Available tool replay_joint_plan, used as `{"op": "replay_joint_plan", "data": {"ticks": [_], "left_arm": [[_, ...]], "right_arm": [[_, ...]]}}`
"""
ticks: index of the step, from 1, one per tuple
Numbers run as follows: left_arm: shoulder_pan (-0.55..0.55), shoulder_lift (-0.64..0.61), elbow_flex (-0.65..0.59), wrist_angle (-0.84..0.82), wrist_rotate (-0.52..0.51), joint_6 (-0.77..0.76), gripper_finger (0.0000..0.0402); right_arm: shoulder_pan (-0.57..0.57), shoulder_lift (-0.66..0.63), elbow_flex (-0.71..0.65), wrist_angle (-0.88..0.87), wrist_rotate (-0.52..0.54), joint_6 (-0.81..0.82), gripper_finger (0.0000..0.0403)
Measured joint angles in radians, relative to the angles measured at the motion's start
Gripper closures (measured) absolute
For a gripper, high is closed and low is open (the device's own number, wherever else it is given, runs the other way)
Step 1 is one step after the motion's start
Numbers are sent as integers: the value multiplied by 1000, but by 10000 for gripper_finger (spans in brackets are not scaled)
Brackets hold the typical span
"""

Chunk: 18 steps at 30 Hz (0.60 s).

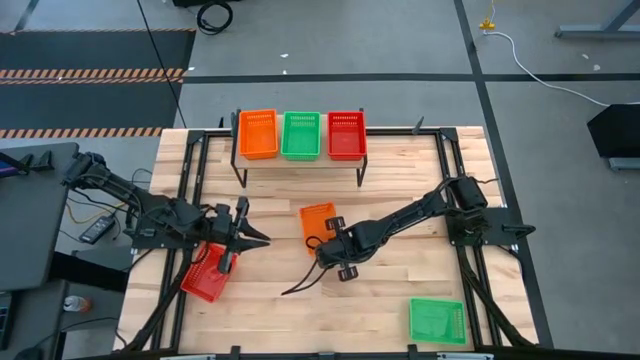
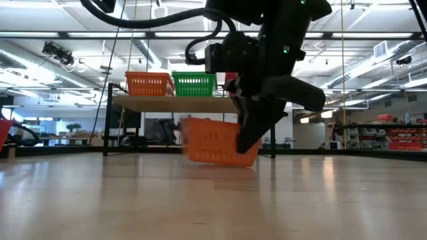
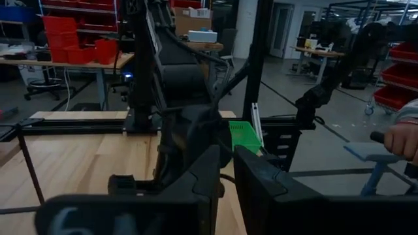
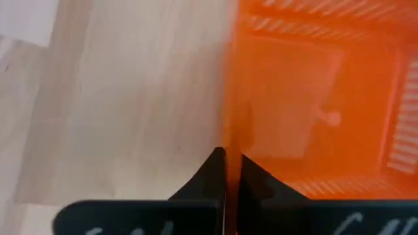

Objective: Stack baskets on shelf by color
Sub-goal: Stack the orange bin on the orange bin on the shelf

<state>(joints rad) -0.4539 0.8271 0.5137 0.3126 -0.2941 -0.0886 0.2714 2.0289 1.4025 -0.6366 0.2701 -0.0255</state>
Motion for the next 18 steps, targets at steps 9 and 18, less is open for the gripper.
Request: {"op": "replay_joint_plan", "data": {"ticks": [9, 18], "left_arm": [[-74, -14, 0, -2, 16, 100, 352], [-121, -55, 0, -38, -73, 126, 352]], "right_arm": [[23, -5, 69, 25, 60, -101, 395], [50, -9, 367, -144, 195, -229, 397]]}}
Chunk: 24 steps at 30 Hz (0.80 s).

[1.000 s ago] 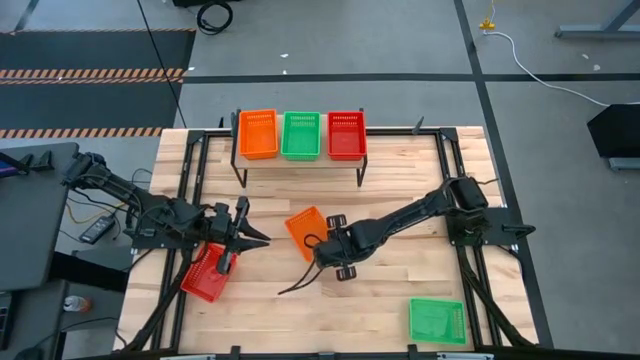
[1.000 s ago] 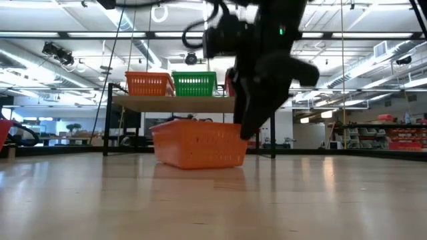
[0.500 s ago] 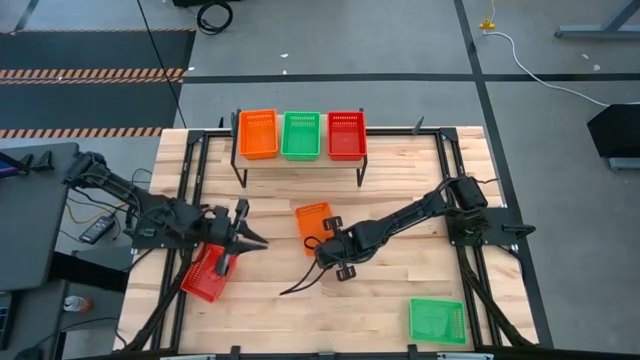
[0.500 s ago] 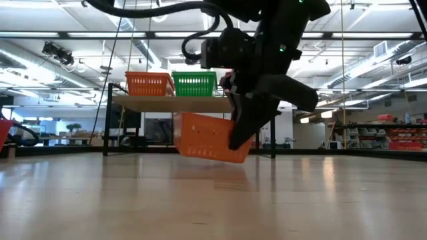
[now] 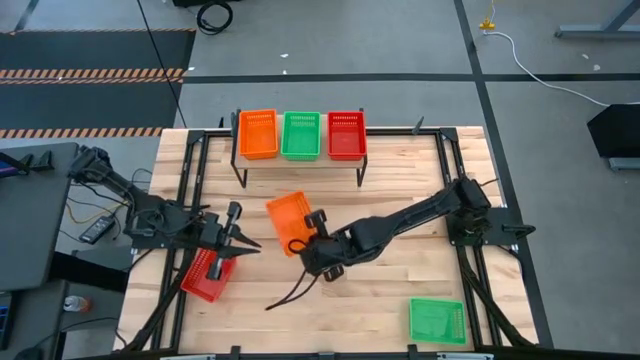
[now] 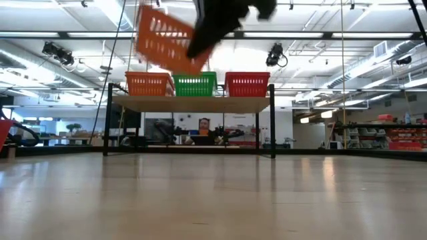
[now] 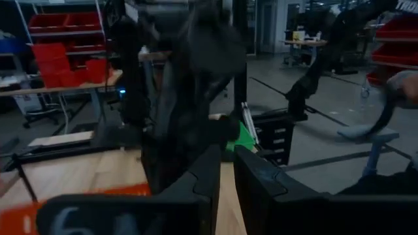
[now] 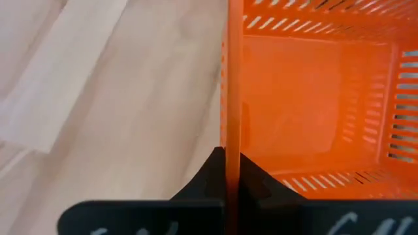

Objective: Stack baskets on shelf by color
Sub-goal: Stack the orange bin on the orange bin on the shelf

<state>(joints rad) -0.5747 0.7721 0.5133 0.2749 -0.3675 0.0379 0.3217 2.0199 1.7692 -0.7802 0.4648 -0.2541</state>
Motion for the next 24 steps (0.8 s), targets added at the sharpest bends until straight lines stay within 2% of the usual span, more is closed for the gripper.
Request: {"op": "replay_joint_plan", "data": {"ticks": [7, 13, 18, 24], "left_arm": [[-49, -16, 0, -1, -77, 34, 352], [-81, -16, 0, -4, -162, 39, 351], [-91, -23, 0, 0, -207, 107, 352], [-90, -43, 0, -1, -407, 199, 351]], "right_arm": [[-52, 0, 202, -56, 43, -110, 397], [-151, 0, 297, -52, 37, -170, 397], [-243, 0, 312, 14, -44, -260, 396], [-338, 1, 312, 127, -169, -305, 396]]}}
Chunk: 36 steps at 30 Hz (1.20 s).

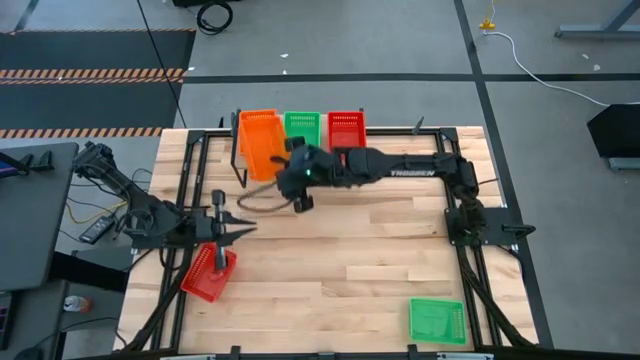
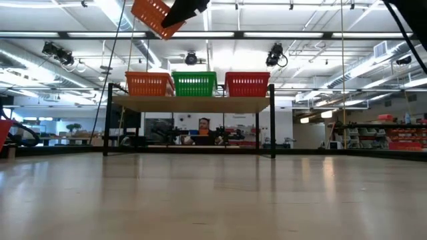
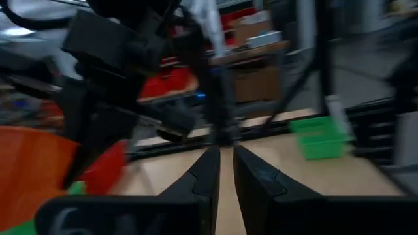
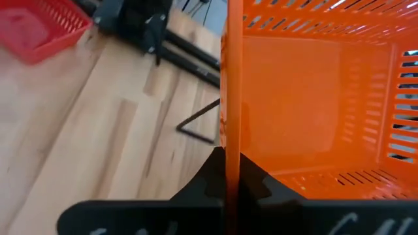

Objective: Stack baskets on shelf by color
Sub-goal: Stack the orange bin on the orange bin on the shelf

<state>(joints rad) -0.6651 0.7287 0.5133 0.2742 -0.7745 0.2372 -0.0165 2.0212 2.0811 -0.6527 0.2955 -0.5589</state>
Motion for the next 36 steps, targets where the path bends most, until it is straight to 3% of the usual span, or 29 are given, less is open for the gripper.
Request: {"op": "replay_joint_plan", "data": {"ticks": [5, 12, 19, 36], "left_arm": [[1, -36, 0, 1, -113, 45, 352], [1, -101, 0, -2, -120, 65, 352], [65, -103, 0, -23, -120, 74, 351], [217, -103, 0, -45, 31, 71, 351]], "right_arm": [[-82, 0, 0, 85, -99, -36, 395], [-173, 15, -2, 161, -237, -37, 395], [-216, 59, -2, 208, -293, -39, 395], [-243, 126, -3, 259, -317, 21, 394]]}}
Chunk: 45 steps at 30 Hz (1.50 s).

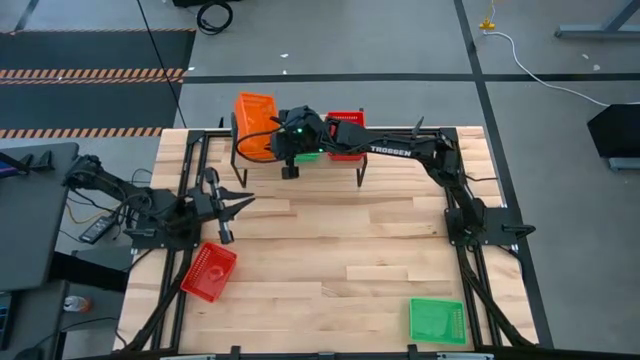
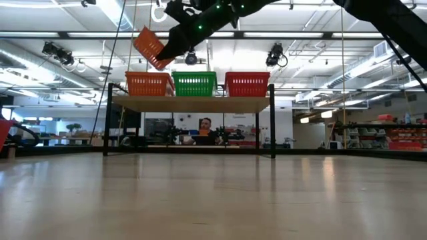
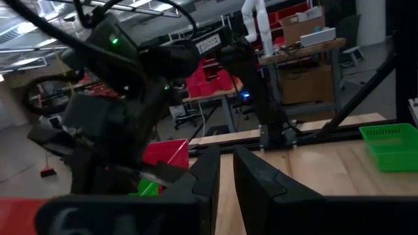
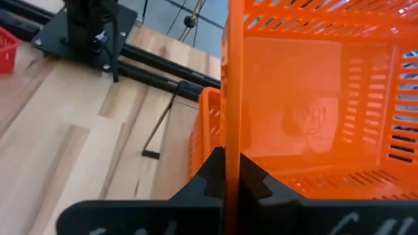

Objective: Stack baskets on shelf by color
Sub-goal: Stack the orange bin on the orange bin on the shelf, then stack the green bin on the green bin on the shelf

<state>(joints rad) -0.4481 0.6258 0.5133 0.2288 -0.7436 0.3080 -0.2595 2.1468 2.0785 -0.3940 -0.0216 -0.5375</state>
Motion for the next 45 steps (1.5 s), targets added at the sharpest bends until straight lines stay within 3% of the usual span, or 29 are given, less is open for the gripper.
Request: {"op": "replay_joint_plan", "data": {"ticks": [8, 21, 27, 33, 37, 45], "left_arm": [[2, 0, 0, -1, 8, -1, 351], [2, 0, 0, -2, 9, -9, 351], [2, 0, 0, -2, 9, -9, 351], [2, 0, 0, -4, 9, -9, 351], [2, 0, 0, -5, 8, -9, 351], [0, 0, 0, -2, 8, -34, 351]], "right_arm": [[-4, -2, 1, 4, 1, 22, 385], [-4, -2, 1, -36, 6, 22, 306], [-2, -2, 1, -18, 65, 20, 269], [41, -33, 1, -35, 139, 11, 257], [90, -78, 3, -141, 169, 74, 258], [147, -95, 2, -569, 178, 330, 259]]}}
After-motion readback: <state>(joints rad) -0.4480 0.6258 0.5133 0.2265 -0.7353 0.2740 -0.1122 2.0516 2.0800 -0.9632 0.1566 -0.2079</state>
